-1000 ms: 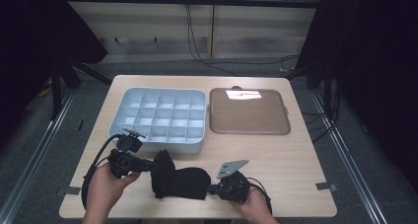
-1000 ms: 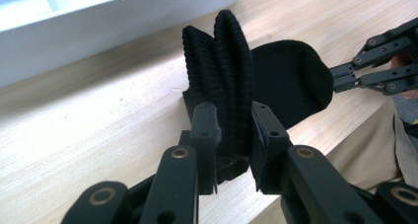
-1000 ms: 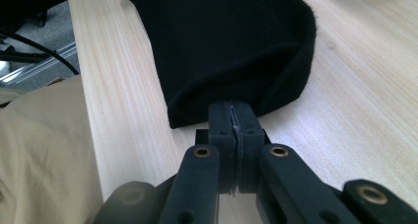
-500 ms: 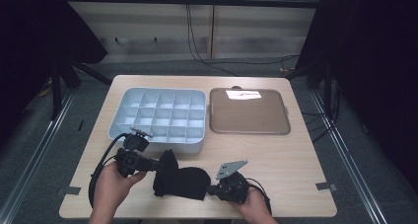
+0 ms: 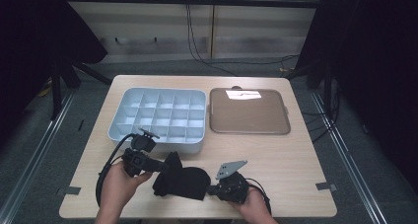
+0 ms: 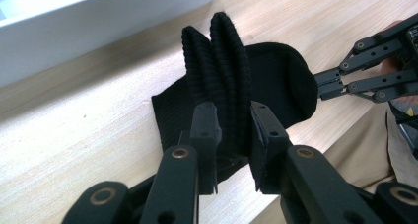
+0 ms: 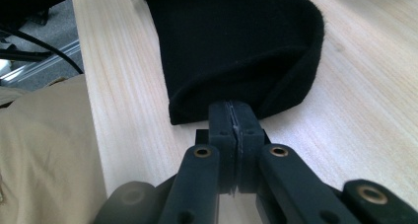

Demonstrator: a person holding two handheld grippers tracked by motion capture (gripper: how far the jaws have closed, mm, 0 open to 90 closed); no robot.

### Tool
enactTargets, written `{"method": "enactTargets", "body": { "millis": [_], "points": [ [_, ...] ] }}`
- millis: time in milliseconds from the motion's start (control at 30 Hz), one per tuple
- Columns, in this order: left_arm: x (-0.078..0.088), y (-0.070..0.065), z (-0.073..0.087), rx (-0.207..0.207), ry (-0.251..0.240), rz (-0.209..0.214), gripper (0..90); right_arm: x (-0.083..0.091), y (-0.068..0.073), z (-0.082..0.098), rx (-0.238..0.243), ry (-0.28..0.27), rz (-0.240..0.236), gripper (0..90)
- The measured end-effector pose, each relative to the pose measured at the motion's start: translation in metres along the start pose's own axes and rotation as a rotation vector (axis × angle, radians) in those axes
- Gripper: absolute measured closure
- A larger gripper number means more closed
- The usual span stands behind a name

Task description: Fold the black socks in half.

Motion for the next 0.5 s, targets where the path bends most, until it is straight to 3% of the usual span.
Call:
{"method": "enactTargets", "body": {
  "millis": [500],
  "points": [
    [-0.0059,-0.0076,-0.0014,-0.011,0.004,0.012,75.2,-0.0001,0.0014,-0.0001,-0.001,0.003,-0.003,88.6]
  ]
}}
Point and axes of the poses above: each handheld gripper's, and its own axes: x roughly backward along the jaws, z roughly out of its underside, y roughly to its left, the point moved 4 cm from there along -x, roughly forward along the jaws, and after that the axes turned 13 degrees about z, right-handed, at the moved point
